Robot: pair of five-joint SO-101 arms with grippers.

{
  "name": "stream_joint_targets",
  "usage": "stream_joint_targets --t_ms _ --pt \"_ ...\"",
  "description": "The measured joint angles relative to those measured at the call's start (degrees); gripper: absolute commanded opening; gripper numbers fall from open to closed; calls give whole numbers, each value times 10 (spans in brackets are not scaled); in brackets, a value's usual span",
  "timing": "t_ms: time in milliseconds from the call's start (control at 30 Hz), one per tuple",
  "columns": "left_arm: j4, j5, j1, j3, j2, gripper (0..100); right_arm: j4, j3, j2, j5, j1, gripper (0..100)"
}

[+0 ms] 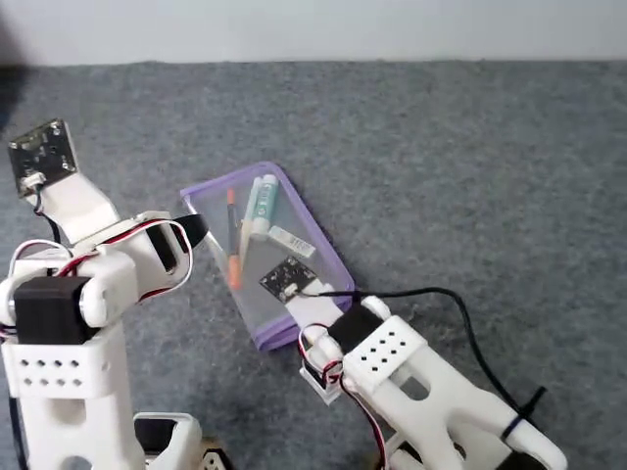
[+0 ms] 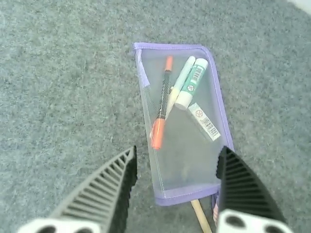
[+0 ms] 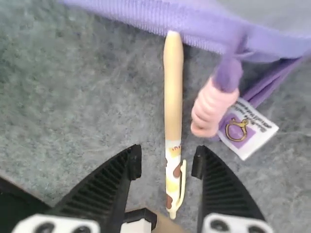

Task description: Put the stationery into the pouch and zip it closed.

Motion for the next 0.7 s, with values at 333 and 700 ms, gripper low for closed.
stream_joint_targets --t_ms 333,700 --pt "0 0 0 0 0 261 -93 15 141 19 47 160" --pt "0 0 0 0 0 261 -128 -20 200 39 76 8"
